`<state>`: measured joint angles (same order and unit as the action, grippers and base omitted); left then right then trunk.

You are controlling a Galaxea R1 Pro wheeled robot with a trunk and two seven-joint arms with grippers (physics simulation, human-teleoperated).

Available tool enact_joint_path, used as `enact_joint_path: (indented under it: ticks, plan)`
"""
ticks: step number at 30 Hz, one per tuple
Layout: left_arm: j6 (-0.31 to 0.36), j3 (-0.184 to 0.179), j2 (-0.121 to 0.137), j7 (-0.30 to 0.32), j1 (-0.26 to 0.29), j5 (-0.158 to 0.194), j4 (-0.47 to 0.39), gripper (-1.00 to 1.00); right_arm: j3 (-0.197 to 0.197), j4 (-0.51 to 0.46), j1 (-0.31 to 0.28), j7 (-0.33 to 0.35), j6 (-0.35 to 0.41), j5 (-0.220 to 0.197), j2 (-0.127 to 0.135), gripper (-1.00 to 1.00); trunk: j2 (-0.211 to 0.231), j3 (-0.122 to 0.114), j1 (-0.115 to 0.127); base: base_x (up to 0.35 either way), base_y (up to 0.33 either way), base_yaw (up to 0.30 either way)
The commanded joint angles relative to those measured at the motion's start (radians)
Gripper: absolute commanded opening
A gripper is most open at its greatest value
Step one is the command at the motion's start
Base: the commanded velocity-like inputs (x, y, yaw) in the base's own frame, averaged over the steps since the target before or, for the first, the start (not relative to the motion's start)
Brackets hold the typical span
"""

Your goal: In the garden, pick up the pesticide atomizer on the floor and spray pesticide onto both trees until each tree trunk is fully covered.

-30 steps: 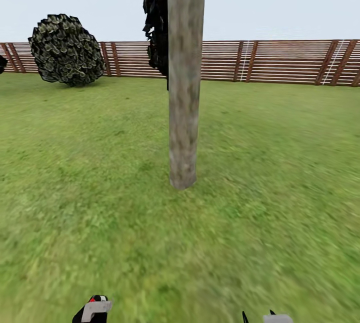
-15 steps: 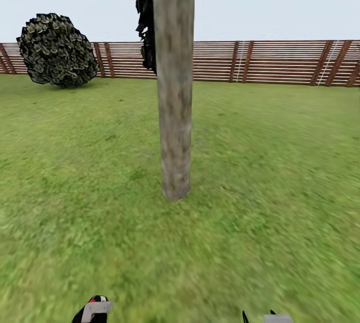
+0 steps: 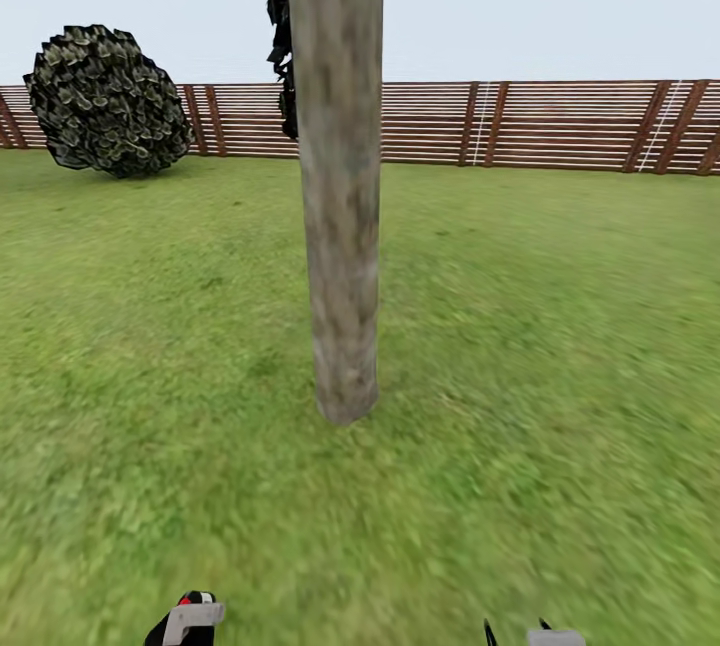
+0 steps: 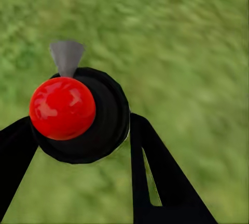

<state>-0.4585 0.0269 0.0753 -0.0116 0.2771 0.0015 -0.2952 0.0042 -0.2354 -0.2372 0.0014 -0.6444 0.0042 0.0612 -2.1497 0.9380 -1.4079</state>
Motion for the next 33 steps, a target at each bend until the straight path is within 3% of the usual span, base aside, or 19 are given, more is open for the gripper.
enact_joint_path:
  ticks: [1, 18, 28, 29, 30, 31, 32, 33]
  plan:
    - [-0.003, 0.001, 0.000, -0.001, 0.001, 0.000, 0.001, -1.00, 0.000, 0.001, -0.001, 0.000, -0.003, 0.000, 0.000, 1.00, 0.000, 0.001, 0.000, 0.318, -0.001, 0.000]
    - [-0.003, 0.001, -0.001, 0.001, 0.001, 0.000, 0.001, -1.00, 0.000, 0.001, -0.001, 0.000, -0.003, 0.000, 0.000, 1.00, 0.000, 0.001, 0.000, 0.311, 0.000, 0.000]
    - [-0.001, -0.012, 0.002, 0.015, 0.003, -0.018, -0.005, -1.00, 0.000, -0.006, -0.001, 0.003, -0.002, 0.019, 0.004, 1.00, 0.000, 0.001, 0.000, 0.067, 0.000, 0.000]
    - [-0.001, -0.020, 0.005, 0.018, 0.005, -0.034, -0.005, -1.00, 0.000, -0.008, -0.001, 0.004, -0.001, 0.052, 0.006, 1.00, 0.000, 0.001, 0.000, 0.004, 0.000, 0.000]
    - [0.000, -0.054, 0.026, 0.076, 0.009, -0.139, -0.010, -1.00, 0.000, -0.032, -0.004, 0.006, 0.002, 0.220, 0.008, 1.00, 0.000, 0.001, 0.000, 0.000, 0.000, 0.000]
    - [0.000, -0.062, 0.041, 0.137, 0.011, -0.202, -0.012, -1.00, 0.000, -0.065, -0.006, 0.007, 0.006, 0.315, 0.008, 1.00, 0.000, 0.001, 0.000, 0.000, 0.000, 0.000]
    - [0.001, -0.065, 0.052, 0.182, 0.013, -0.240, -0.012, -1.00, 0.000, -0.087, -0.006, 0.007, 0.013, 0.371, 0.008, 1.00, 0.000, 0.001, 0.000, 0.000, 0.000, 0.000]
    - [0.011, -0.070, 0.086, 0.374, 0.031, -0.336, -0.016, -1.00, 0.000, -0.144, -0.012, 0.056, 0.100, 0.538, -0.001, 1.00, 0.000, 0.001, 0.000, 0.000, 0.000, 0.000]
